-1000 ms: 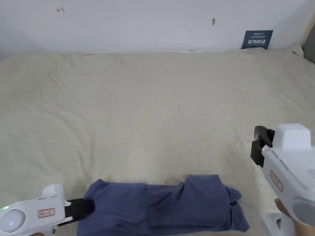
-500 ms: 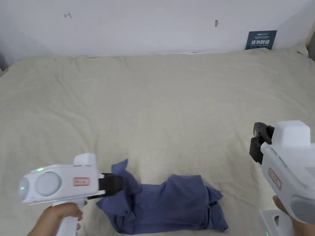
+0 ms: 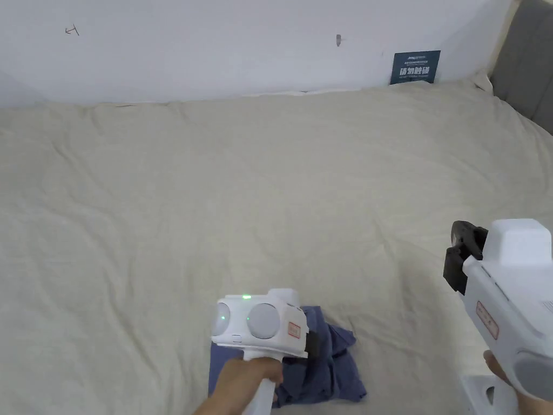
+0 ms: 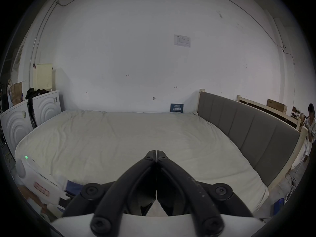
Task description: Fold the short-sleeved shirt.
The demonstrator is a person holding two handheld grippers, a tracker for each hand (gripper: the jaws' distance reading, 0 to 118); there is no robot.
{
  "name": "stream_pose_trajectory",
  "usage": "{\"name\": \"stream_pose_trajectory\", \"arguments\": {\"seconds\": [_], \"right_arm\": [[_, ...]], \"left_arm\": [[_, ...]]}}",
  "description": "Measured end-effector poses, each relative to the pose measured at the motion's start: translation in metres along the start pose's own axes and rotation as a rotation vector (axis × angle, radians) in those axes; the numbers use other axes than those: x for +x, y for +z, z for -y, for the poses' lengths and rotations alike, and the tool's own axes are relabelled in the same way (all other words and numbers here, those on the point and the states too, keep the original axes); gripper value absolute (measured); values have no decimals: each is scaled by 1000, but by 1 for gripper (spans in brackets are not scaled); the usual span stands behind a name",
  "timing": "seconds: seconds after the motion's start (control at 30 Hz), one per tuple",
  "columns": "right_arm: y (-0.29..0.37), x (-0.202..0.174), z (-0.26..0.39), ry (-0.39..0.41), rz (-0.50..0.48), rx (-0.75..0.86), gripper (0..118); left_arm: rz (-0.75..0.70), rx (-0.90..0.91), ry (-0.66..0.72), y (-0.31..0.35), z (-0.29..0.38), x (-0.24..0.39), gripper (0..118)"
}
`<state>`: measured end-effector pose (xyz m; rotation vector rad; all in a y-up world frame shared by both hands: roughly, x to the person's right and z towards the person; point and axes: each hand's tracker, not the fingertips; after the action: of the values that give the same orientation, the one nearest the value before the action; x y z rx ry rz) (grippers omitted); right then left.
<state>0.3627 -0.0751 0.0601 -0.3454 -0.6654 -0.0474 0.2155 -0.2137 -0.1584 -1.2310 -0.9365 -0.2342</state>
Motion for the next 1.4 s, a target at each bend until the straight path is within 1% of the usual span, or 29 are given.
{"name": "stream_pose_trajectory", "arguments": {"seconds": [0.03, 0.07, 0.1, 0.13, 0.17, 0.2, 0.23, 0.33, 0.4, 0.47, 0.5, 0.53, 0.57, 0.6, 0.63, 0.67, 0.7, 0.73, 0.77, 0.83, 0.9, 1.03, 1.13, 1.2, 1.27, 1.4], "right_arm": [[0, 1, 1, -2, 4, -3, 2], [0, 2, 1, -4, 7, -6, 2], [0, 3, 2, -4, 9, -8, 2], [0, 3, 2, -4, 10, -9, 2], [0, 3, 1, -3, 10, -9, 2], [0, 3, 1, -3, 10, -10, 2], [0, 2, 1, -4, 9, -9, 2], [0, 1, -2, -7, 5, -3, 2], [0, -1, -5, -3, 1, 2, 2], [0, -4, -8, 3, -5, 7, 2], [1, -5, -9, 5, -8, 10, 2], [0, -5, -10, 7, -11, 12, 2], [1, -7, -11, 9, -15, 14, 2], [1, -7, -11, 9, -17, 15, 2], [1, -8, -12, 9, -20, 17, 2], [0, -9, -12, 8, -22, 19, 2], [1, -10, -12, 8, -24, 20, 2], [1, -10, -12, 7, -26, 22, 2], [1, -10, -12, 5, -28, 23, 2], [1, -11, -12, 1, -33, 23, 2], [2, -11, -11, 0, -37, 23, 2], [1, -7, -9, 3, -41, 17, 2], [0, 0, -7, 6, -33, 12, 2], [0, 5, -5, 4, -24, 5, 2], [-2, 12, -3, 3, -14, -4, 2], [-3, 21, 1, 8, 5, -19, 2]], "left_arm": [[3, 0, 7, -4, 1, 1, 23], [21, 5, 13, -7, 3, 1, 39], [60, 9, 28, -7, 3, 0, 60], [108, 14, 42, -5, 4, 1, 87], [135, 16, 53, -2, 5, 2, 105], [130, 22, 56, 2, 5, 3, 115], [130, 47, 55, 10, 6, 5, 117], [147, 200, 43, 40, 7, 0, 115], [130, 289, 56, 62, 7, -5, 115], [93, 395, 49, 82, 10, -13, 112], [73, 438, 36, 90, 12, -15, 107], [41, 488, 25, 97, 15, -18, 98], [10, 529, 20, 102, 19, -21, 98], [-14, 568, 19, 105, 22, -24, 94], [-23, 596, 15, 105, 25, -27, 79], [-24, 599, -13, 104, 28, -30, 58], [-29, 586, -28, 102, 31, -31, 33], [-38, 580, -46, 98, 34, -32, 3], [-33, 583, -58, 93, 38, -32, 0], [-54, 558, -90, 81, 46, -29, 0], [-111, 538, -101, 66, 54, -22, 0], [-120, 494, -97, 29, 66, -7, 0], [-133, 456, -123, -1, 66, 7, 0], [-138, 442, -159, -21, 65, 15, 0], [-181, 412, -207, -40, 65, 25, 0], [-194, 395, -178, -62, 60, 28, 0]]}}
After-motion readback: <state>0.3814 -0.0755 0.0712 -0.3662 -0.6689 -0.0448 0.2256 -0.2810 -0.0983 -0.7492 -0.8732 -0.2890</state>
